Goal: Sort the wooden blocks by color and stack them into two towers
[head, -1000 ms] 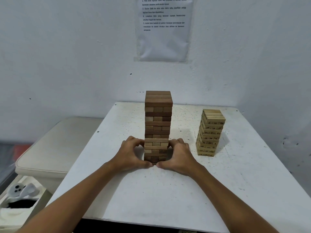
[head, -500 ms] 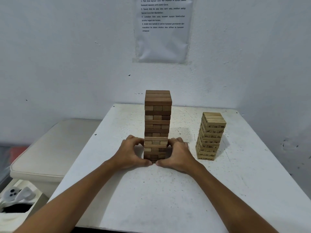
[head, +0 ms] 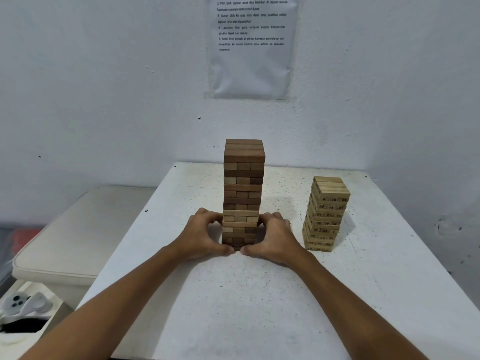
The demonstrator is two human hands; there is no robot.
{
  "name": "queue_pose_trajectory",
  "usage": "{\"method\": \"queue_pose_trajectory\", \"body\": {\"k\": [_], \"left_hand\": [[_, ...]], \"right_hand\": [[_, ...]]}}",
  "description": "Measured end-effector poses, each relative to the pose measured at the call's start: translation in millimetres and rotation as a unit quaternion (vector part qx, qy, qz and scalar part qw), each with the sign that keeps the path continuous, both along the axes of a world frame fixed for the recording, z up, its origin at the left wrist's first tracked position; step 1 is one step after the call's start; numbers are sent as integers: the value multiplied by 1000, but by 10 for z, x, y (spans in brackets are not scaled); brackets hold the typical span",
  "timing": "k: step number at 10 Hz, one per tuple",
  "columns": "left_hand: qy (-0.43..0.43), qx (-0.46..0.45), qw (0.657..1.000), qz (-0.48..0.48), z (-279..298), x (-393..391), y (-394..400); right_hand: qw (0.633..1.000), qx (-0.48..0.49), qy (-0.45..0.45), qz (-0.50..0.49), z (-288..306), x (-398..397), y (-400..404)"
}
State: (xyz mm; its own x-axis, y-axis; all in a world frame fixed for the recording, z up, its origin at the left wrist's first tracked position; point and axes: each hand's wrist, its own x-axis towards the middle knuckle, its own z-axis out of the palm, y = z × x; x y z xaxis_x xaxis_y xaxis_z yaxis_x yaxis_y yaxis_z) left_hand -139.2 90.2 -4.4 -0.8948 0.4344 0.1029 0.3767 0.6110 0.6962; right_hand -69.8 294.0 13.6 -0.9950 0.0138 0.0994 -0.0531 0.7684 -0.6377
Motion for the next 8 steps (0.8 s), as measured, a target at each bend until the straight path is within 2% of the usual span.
{"method": "queue_pose_trajectory", "body": {"k": [5,8], "left_hand": [[4,13,1000,4,16,70,-3],[-2,0,996,91,-51,424,-84]], "right_hand": [[1000,10,-3,-13,-34,23,-10],[999,-12,26,-37,-186,272,-82]]}}
